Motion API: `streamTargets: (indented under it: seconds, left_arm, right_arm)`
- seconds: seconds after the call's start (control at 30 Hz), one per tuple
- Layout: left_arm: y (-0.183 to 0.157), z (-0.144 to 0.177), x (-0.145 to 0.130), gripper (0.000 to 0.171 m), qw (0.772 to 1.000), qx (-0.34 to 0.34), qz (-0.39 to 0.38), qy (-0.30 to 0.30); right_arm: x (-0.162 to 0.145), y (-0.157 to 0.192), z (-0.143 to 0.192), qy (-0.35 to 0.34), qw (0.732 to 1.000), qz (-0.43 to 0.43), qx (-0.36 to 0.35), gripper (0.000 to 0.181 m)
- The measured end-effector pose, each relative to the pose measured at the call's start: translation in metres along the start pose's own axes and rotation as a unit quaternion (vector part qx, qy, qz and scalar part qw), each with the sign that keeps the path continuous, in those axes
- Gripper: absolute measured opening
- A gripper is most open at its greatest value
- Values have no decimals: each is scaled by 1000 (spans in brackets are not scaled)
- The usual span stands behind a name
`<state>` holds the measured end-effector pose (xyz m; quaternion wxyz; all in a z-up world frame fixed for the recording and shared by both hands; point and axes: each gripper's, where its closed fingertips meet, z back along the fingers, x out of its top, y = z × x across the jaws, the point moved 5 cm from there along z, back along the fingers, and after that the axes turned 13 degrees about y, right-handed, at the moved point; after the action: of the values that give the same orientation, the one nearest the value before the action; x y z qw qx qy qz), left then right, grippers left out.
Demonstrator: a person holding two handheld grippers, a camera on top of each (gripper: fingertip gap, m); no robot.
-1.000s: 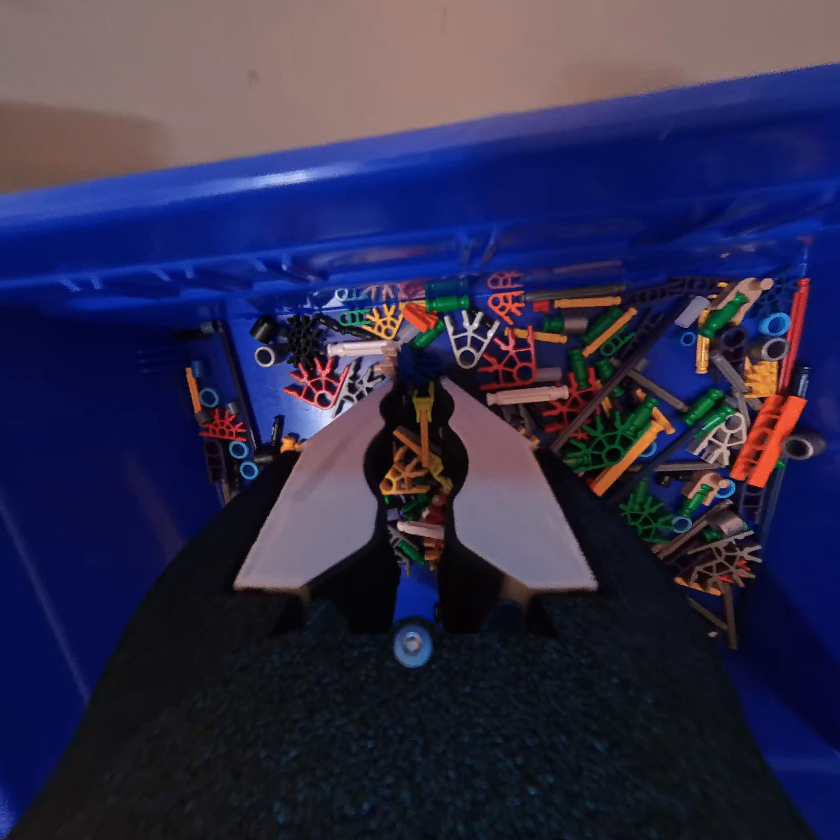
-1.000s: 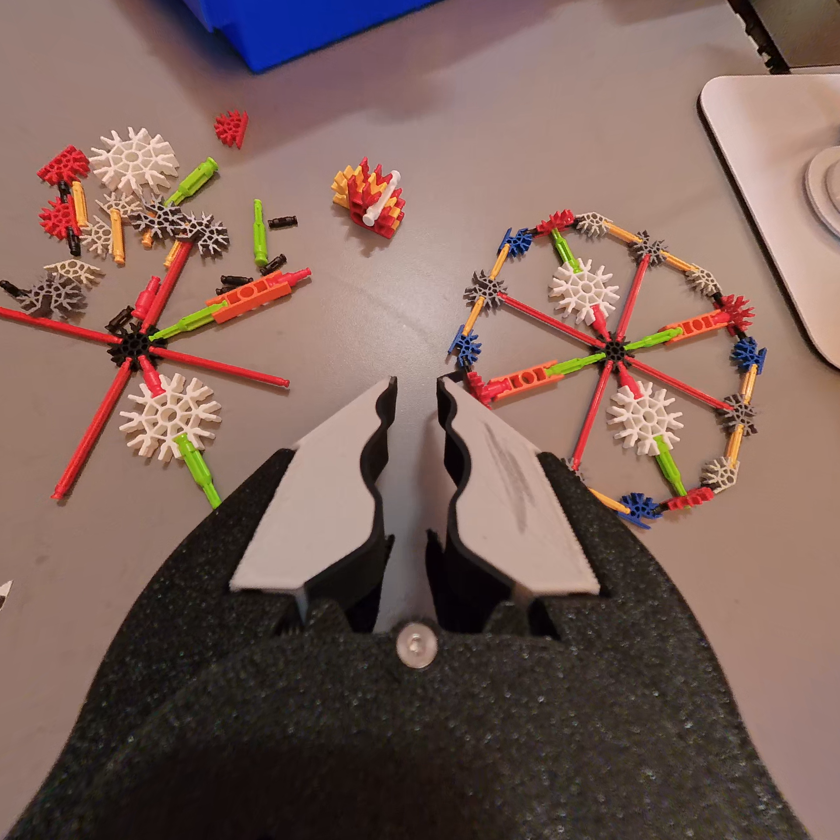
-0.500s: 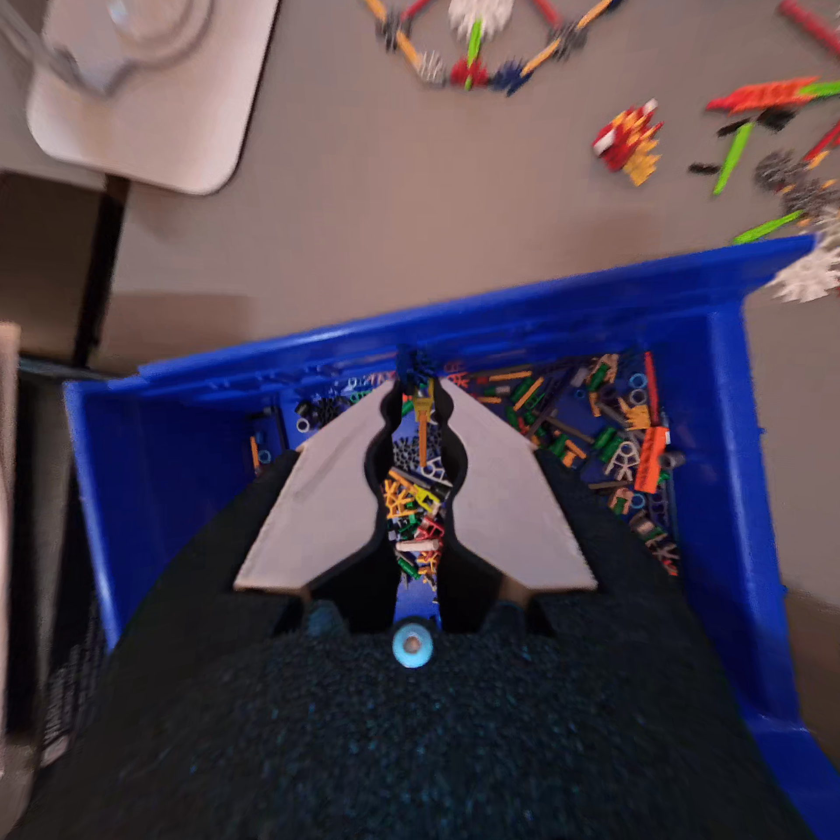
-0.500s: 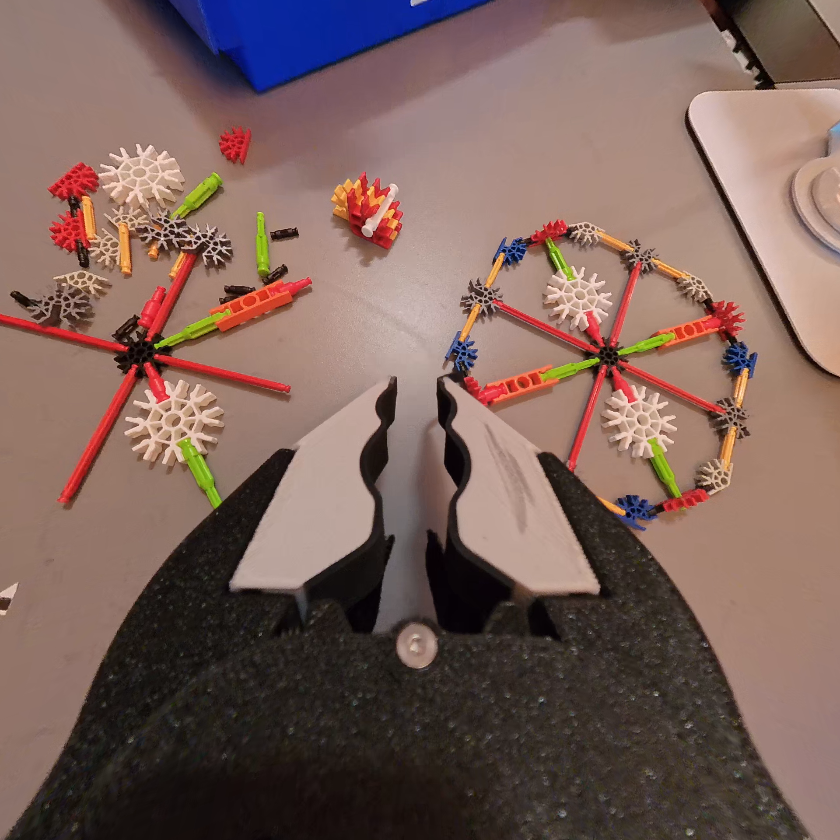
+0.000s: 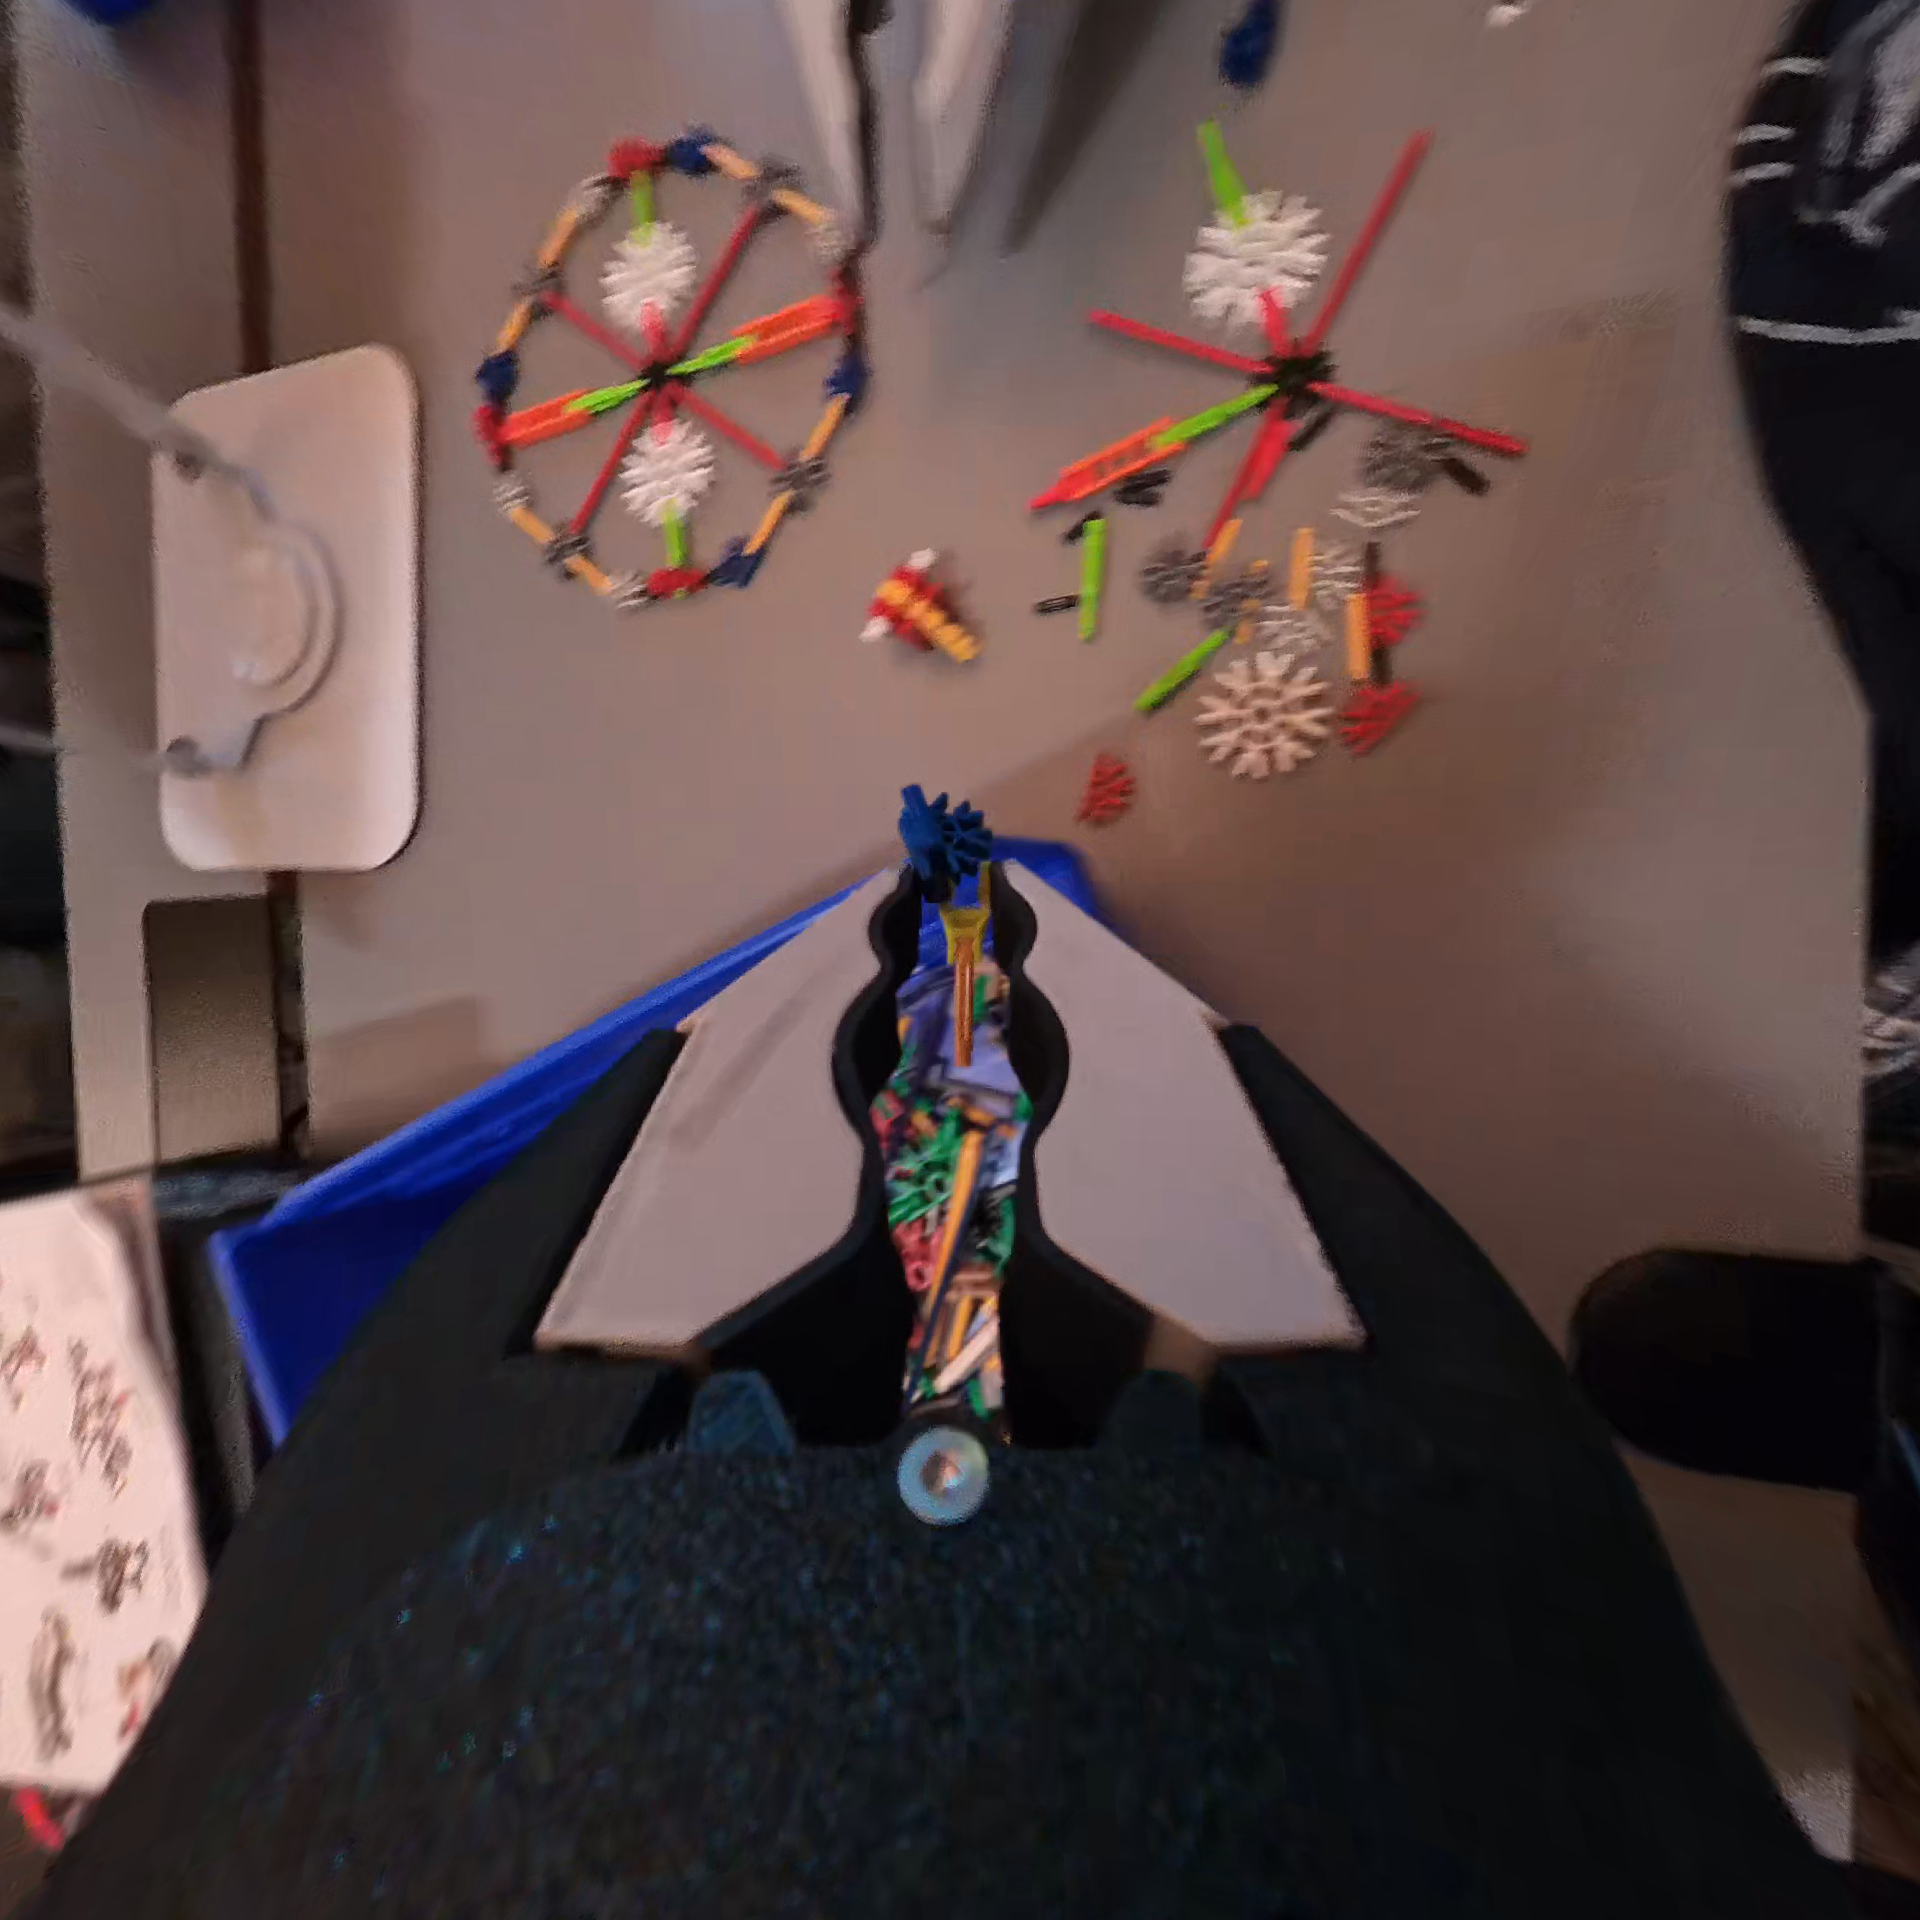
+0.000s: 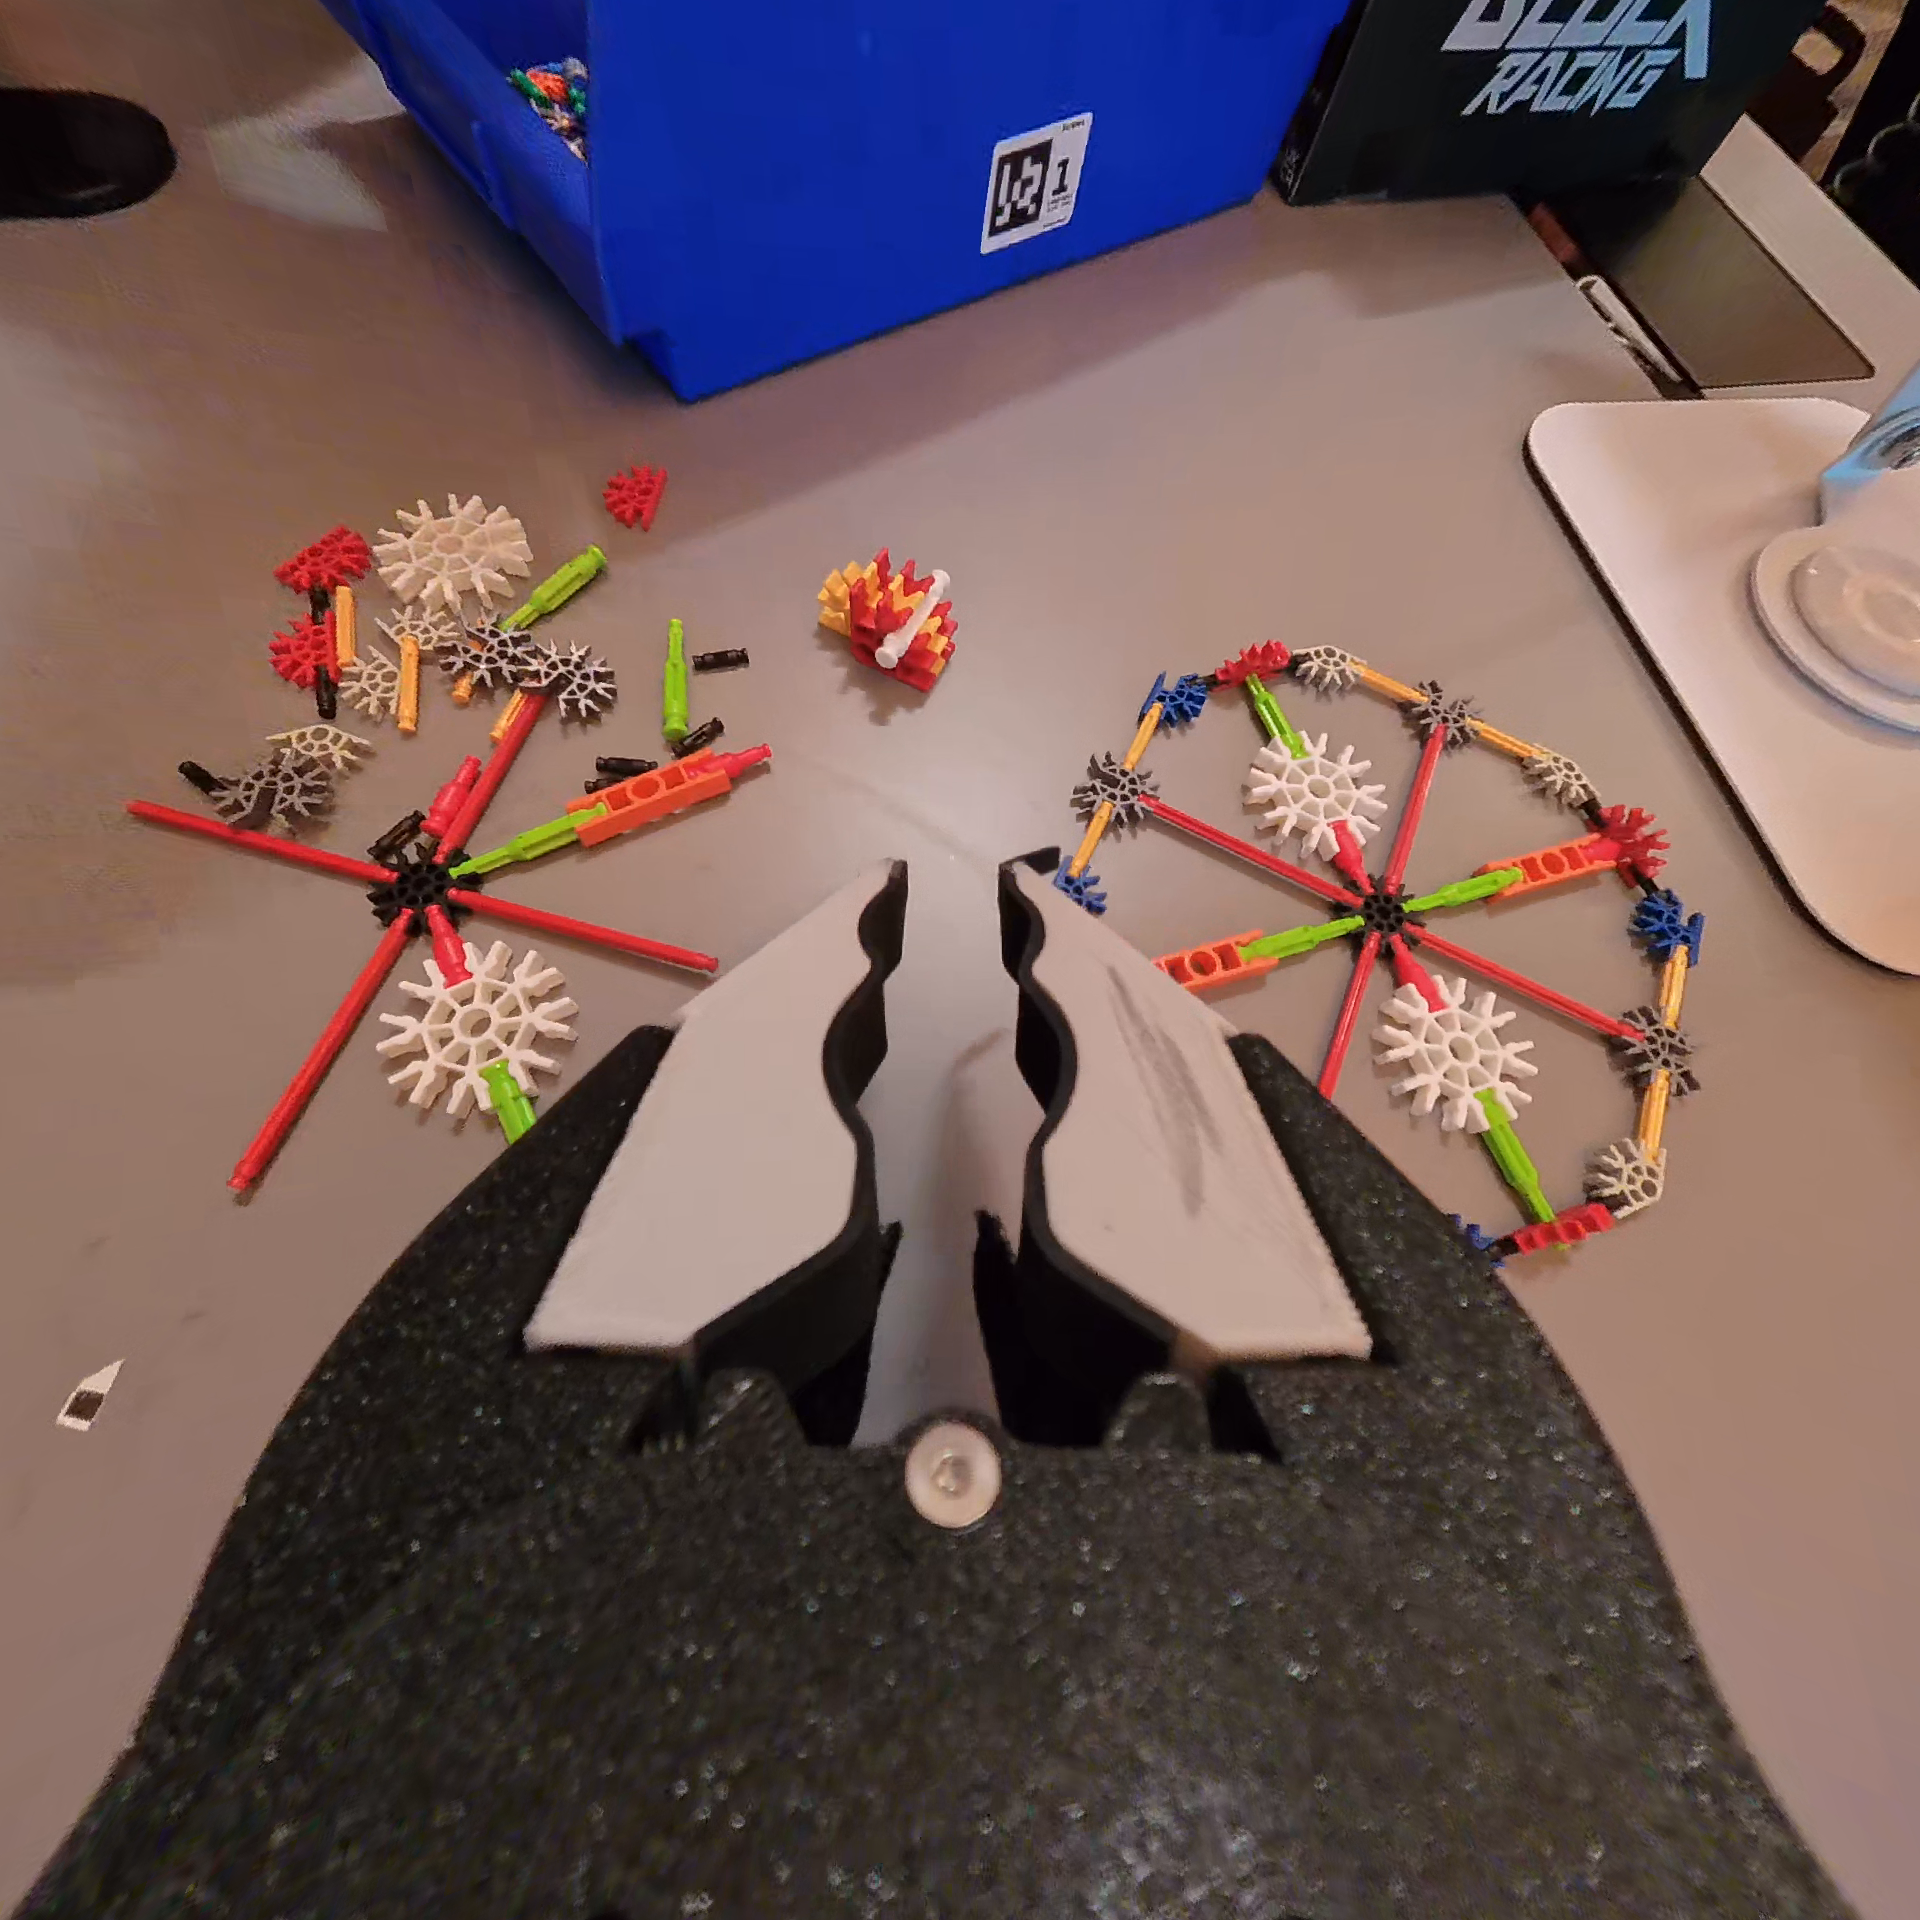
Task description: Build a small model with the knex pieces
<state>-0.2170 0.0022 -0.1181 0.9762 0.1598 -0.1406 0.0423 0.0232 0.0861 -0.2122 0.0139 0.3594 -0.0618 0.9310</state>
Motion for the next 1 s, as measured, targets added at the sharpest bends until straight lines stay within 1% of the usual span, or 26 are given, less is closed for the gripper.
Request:
streamTargets:
  seconds: [0.07,0.13,0.2,0.27,0.33,0.47,0.57,0.7,0.77,0.83,0.9,1.0]
  left_arm:
    - [-28,-12,17,13,1000,-20,-24,0]
    - [-52,-31,32,13,999,-40,-28,2]
    - [-73,-53,47,13,998,-58,-15,-1]
    - [-89,-73,55,13,998,-68,-1,1]
    - [-97,-89,57,13,998,-68,7,0]
    - [-99,-100,58,13,996,-73,37,-21]
    - [-96,-106,54,13,997,-59,42,-15]
    - [-98,-111,56,13,996,-63,58,-27]
    - [-98,-114,56,17,996,-55,62,-26]
    - [-98,-115,55,29,996,-48,66,-23]
    - [-99,-110,56,31,997,-43,65,-24]
    - [-95,-90,55,32,997,-27,66,-24]
  right_arm:
    - [0,0,-1,0,1000,-1,2,17]
    - [-1,1,-2,3,1000,0,3,17]
    - [-2,1,-3,6,1000,1,5,17]
    - [-3,1,-4,8,1000,2,5,17]
    - [-3,1,-4,9,1000,2,5,17]
    - [-2,-1,-1,4,1000,1,-1,17]
    - [-2,-1,1,4,1000,2,-4,17]
    - [-2,-1,1,7,1000,5,-6,17]
    - [-2,-1,2,8,1000,5,-7,17]
    - [-3,-1,2,9,1000,5,-8,17]
    - [-3,-2,2,9,1000,5,-9,17]
    - [-3,-2,3,9,1000,5,-11,17]
